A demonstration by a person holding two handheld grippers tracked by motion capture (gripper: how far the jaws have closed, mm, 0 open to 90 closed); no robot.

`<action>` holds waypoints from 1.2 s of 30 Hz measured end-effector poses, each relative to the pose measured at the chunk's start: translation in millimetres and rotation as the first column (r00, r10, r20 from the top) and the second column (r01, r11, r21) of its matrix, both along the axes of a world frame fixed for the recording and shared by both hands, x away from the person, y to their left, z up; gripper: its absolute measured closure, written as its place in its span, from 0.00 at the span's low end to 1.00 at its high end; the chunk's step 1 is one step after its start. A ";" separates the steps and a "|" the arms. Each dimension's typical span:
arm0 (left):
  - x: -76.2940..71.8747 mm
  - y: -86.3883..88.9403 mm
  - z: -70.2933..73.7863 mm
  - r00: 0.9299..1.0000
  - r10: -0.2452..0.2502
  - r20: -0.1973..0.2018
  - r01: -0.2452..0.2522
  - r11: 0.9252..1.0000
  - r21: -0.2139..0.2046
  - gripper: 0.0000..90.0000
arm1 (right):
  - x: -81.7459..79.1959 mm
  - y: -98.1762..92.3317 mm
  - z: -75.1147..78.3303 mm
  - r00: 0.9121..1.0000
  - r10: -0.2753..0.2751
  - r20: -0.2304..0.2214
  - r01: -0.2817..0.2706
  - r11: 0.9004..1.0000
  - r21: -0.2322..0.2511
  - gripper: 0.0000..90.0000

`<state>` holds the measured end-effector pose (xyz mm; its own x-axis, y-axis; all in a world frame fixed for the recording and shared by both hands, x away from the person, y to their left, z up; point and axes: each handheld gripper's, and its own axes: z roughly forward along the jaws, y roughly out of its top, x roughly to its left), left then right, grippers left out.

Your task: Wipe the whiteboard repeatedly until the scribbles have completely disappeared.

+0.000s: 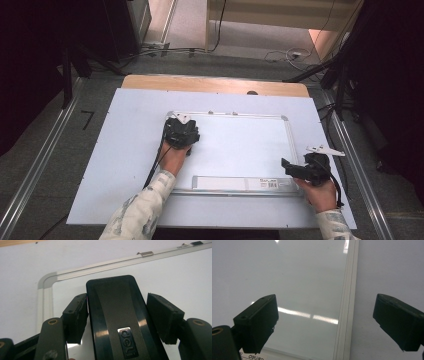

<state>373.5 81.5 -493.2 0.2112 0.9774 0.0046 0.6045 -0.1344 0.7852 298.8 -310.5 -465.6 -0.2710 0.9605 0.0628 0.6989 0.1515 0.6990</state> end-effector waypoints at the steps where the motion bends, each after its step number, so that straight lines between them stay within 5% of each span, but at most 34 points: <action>1: 0.6 -3.1 0.0 1.000 -0.005 0.002 0.005 1.000 0.001 0.40 | 0.0 -0.2 0.1 1.000 0.000 0.000 0.000 1.000 0.002 0.06; 15: 5.6 -37.2 1.1 0.998 -0.068 0.003 0.068 0.998 0.020 0.40 | -0.6 -1.2 0.8 1.000 -0.001 0.002 0.001 1.000 0.005 0.05; 24: 12.3 -32.0 0.9 0.996 -0.085 0.000 0.085 0.996 -0.002 0.40 | -1.6 -3.8 0.7 1.000 -0.005 0.003 0.005 1.000 0.008 0.06; 33: 8.6 -36.6 0.6 0.998 -0.052 -0.038 0.051 0.998 -0.025 0.44 | -1.6 -3.6 0.4 1.000 -0.005 0.002 0.005 1.000 0.003 0.05; 36: 6.5 -42.2 -3.5 0.998 -0.055 -0.040 0.056 0.998 0.028 0.43 | -1.7 -3.5 0.4 1.000 -0.004 0.002 0.004 1.000 0.004 0.05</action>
<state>380.0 39.3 -496.7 0.2661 0.9637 0.0236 0.6260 -0.1913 0.7560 297.1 -314.0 -465.2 -0.2674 0.9613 0.0657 0.6980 0.1463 0.7010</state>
